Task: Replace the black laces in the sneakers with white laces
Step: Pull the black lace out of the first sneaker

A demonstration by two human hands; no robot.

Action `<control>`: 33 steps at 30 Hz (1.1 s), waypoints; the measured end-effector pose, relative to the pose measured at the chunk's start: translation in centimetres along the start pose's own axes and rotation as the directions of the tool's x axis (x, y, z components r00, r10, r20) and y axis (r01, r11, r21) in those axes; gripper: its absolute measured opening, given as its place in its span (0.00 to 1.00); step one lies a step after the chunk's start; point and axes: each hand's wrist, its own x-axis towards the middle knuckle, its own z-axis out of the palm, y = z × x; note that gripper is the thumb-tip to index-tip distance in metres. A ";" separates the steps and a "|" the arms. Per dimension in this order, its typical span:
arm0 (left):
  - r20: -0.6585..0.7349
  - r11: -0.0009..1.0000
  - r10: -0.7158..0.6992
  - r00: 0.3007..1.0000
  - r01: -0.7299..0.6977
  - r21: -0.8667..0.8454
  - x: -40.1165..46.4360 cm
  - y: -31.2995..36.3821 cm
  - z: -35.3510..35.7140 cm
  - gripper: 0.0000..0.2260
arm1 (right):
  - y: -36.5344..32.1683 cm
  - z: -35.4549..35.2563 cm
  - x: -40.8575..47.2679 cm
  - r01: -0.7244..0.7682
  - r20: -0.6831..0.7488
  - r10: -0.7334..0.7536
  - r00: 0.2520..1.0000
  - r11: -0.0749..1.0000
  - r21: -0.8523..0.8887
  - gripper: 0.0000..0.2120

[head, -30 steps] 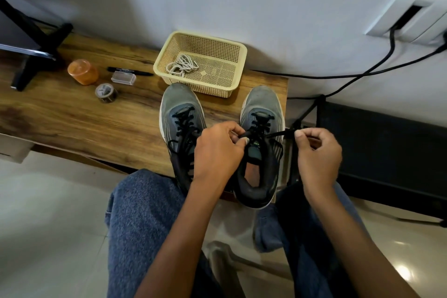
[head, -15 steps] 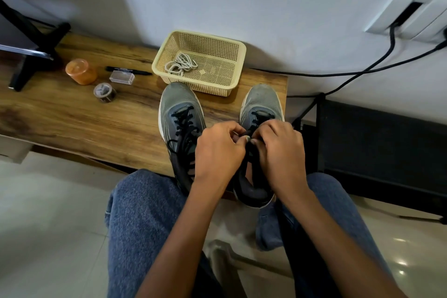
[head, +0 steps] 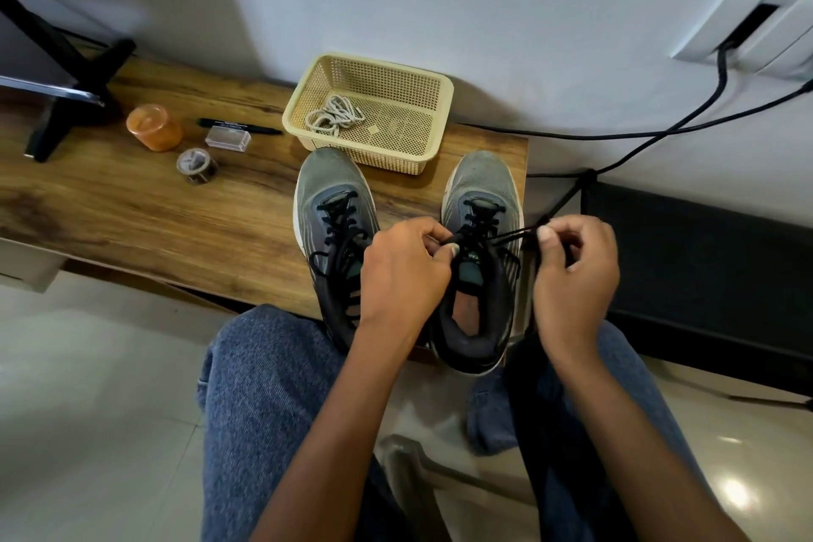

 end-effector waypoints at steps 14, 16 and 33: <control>0.005 1.000 0.014 1.000 -0.014 0.017 0.1 -0.1 -0.2 0.05 | -1.6 0.9 -0.5 0.370 0.321 -0.270 0.908 0.877 -0.307 0.09; 0.004 1.000 0.017 1.000 -0.017 0.017 0.1 -0.1 -0.2 0.06 | -1.0 1.5 -0.9 0.472 0.430 -0.296 0.853 0.790 -0.392 0.07; -0.049 0.998 -0.014 0.999 0.016 0.052 0.5 -0.5 -0.3 0.04 | 0.1 -0.8 1.7 0.134 -0.007 -0.139 0.990 0.965 -0.224 0.04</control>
